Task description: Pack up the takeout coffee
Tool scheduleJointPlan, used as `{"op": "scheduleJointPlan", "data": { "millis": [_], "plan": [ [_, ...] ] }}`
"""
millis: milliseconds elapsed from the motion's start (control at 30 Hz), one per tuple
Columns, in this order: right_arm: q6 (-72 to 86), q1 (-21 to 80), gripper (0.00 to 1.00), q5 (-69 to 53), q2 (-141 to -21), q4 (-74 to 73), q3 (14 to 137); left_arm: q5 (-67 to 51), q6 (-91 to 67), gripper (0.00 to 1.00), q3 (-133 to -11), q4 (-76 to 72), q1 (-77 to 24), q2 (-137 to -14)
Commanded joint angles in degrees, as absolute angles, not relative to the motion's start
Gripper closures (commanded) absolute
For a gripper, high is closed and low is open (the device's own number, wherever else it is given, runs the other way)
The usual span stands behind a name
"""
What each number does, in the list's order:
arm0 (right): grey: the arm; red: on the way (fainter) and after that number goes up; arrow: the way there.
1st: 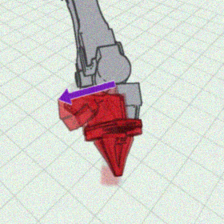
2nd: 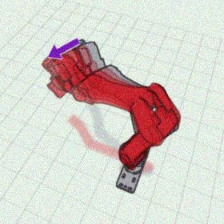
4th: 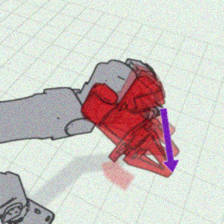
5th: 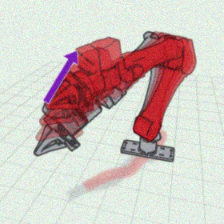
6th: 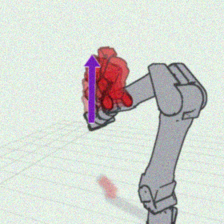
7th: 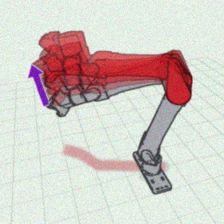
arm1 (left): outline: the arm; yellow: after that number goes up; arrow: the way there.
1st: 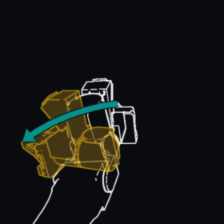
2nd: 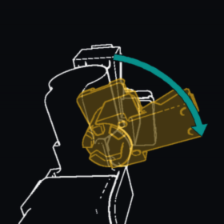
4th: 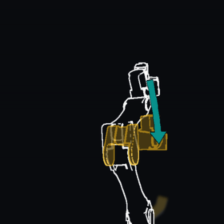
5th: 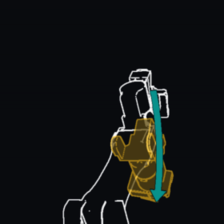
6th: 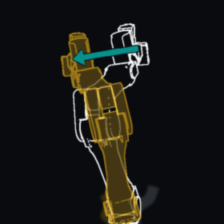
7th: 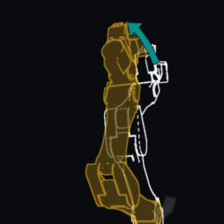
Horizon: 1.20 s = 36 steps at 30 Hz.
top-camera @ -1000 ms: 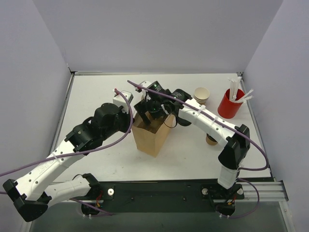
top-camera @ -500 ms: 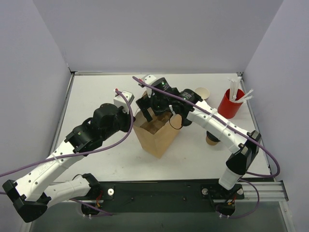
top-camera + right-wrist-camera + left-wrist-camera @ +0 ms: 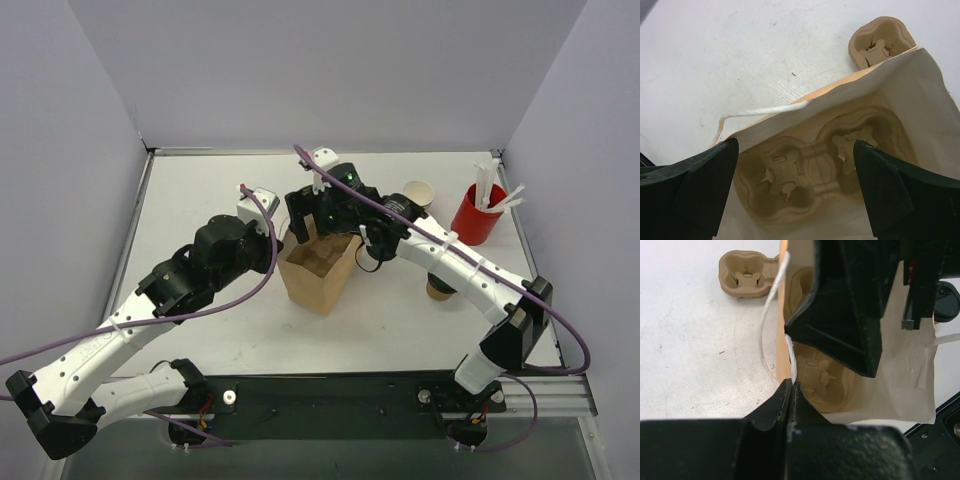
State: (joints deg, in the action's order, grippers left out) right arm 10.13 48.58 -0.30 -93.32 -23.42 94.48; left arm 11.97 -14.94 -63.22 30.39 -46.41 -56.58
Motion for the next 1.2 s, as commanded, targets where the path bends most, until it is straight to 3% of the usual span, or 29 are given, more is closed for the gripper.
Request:
{"op": "scheduleJointPlan", "data": {
  "millis": [0, 233, 533, 1167],
  "plan": [
    [18.97, 45.19, 0.08, -1.04, -85.7, -9.16, 87.11, 13.18, -15.12, 1.0, -63.46, 28.39, -46.76, -55.11],
    [27.77, 39.99, 0.06, -6.94, -81.3, 3.06, 78.84, 13.1, -15.21, 1.0, -63.46, 29.45, -46.85, -54.84],
    [33.56, 41.13, 0.04, -6.77, -81.29, 17.56, 73.83, 11.95, -15.73, 1.0, -63.28, 28.57, -46.93, -54.84],
    [35.16, 47.72, 0.02, 5.98, -95.01, 23.64, 84.9, 10.46, -21.88, 1.0, -62.93, 27.6, -49.3, -56.07]
  ]
}}
